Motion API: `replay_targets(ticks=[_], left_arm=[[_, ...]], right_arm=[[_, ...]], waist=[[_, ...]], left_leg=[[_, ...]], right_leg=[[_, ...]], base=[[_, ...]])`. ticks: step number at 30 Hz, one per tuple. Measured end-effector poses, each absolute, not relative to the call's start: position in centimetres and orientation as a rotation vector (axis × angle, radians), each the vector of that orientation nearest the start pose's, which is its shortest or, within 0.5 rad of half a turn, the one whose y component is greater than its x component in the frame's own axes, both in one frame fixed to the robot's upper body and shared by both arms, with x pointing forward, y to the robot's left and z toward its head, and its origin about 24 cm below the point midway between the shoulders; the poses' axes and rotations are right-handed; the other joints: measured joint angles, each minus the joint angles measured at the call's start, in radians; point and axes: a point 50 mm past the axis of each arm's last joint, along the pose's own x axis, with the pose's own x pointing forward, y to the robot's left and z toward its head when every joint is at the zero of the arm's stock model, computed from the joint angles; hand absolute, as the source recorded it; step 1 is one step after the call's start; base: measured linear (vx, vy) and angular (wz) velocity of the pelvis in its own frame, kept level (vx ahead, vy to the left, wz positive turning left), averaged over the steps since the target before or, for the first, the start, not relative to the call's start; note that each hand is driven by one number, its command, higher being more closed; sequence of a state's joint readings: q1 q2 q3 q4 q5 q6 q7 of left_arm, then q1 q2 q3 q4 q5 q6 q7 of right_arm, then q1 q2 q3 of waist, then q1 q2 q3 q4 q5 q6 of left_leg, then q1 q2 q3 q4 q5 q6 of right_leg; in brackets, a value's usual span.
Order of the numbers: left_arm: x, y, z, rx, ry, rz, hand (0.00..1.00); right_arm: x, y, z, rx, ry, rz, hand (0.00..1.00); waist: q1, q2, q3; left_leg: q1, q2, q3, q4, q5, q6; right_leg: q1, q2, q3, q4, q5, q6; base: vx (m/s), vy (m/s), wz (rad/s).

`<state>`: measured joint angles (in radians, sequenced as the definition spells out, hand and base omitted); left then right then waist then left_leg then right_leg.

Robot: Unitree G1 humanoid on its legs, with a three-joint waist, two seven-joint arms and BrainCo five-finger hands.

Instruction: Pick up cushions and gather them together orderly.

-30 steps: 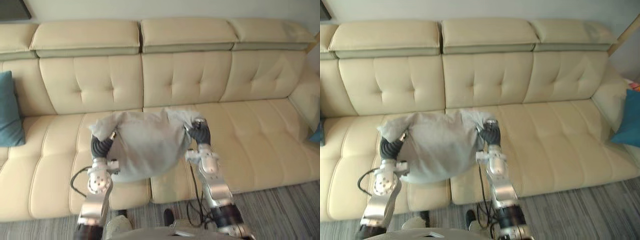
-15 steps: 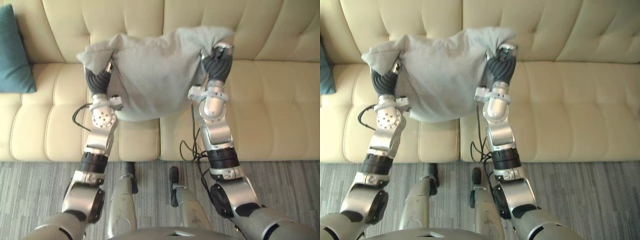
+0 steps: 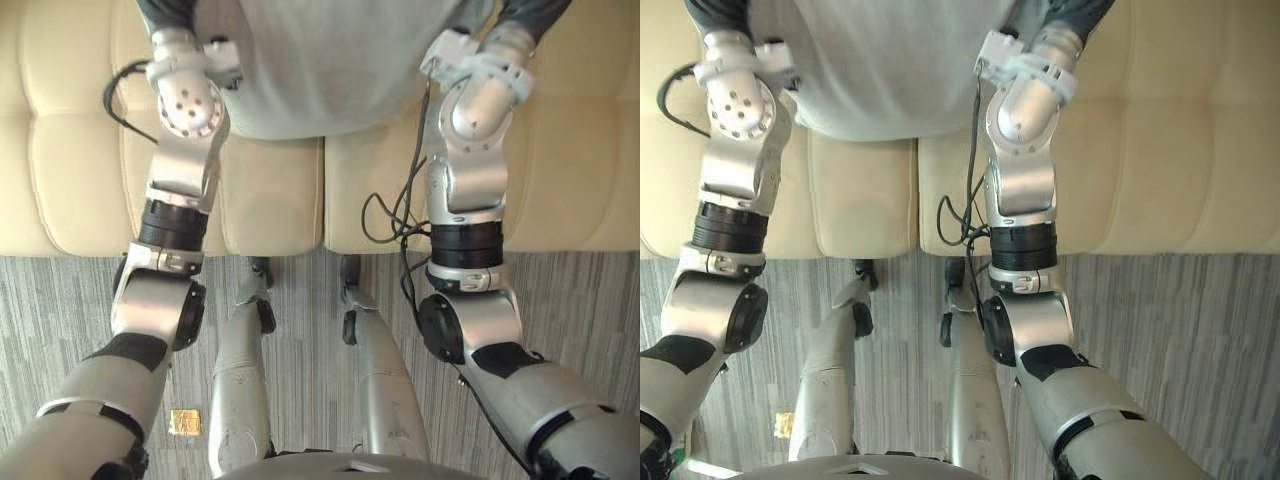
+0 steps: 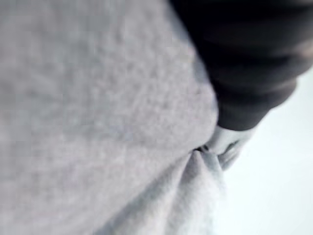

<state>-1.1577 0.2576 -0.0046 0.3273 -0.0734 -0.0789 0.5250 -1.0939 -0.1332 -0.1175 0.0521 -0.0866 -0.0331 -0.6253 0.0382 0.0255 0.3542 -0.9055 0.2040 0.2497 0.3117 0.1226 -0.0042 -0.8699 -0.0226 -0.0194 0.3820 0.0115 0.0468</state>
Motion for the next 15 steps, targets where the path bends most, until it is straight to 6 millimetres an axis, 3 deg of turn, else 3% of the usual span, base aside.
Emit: replay_targets(ticks=[1,2,10,15], left_arm=[[34.8,13.5,35.3,-0.066,-0.916,0.316,0.0],[34.7,13.5,35.5,-0.071,-0.922,0.317,0.0],[34.6,15.3,36.0,-0.042,-0.93,0.342,0.0],[34.1,17.3,37.1,0.054,-0.961,0.39,0.0]], right_arm=[[30.8,-14.1,36.2,0.201,-1.066,-0.484,1.0],[30.6,-14.1,36.4,0.211,-1.072,-0.493,0.0],[30.5,-15.4,36.5,0.223,-1.075,-0.55,0.0],[30.2,-17.8,37.5,0.151,-1.105,-0.554,0.0]], waist=[[0.0,0.0,0.0],[-0.001,0.0,0.0],[-0.002,-0.009,0.006],[-0.008,-0.013,0.018]], left_leg=[[-0.003,0.0,0.0,0.001,-0.001,-0.001],[-0.011,0.002,0.0,0.007,-0.004,-0.005],[-0.019,0.001,0.022,0.018,-0.023,-0.015],[-0.024,0.004,0.029,-0.004,-0.026,-0.009]], right_leg=[[-0.005,0.0,0.001,0.003,0.0,0.0],[-0.012,0.0,0.001,0.01,0.0,0.0],[-0.041,-0.005,0.014,0.05,-0.022,-0.004],[-0.048,-0.01,0.006,0.045,-0.022,-0.004]], base=[[0.06,-0.025,-0.01],[0.07,-0.023,0.01],[0.05,-0.029,0.0],[0.04,-0.037,0.04]])
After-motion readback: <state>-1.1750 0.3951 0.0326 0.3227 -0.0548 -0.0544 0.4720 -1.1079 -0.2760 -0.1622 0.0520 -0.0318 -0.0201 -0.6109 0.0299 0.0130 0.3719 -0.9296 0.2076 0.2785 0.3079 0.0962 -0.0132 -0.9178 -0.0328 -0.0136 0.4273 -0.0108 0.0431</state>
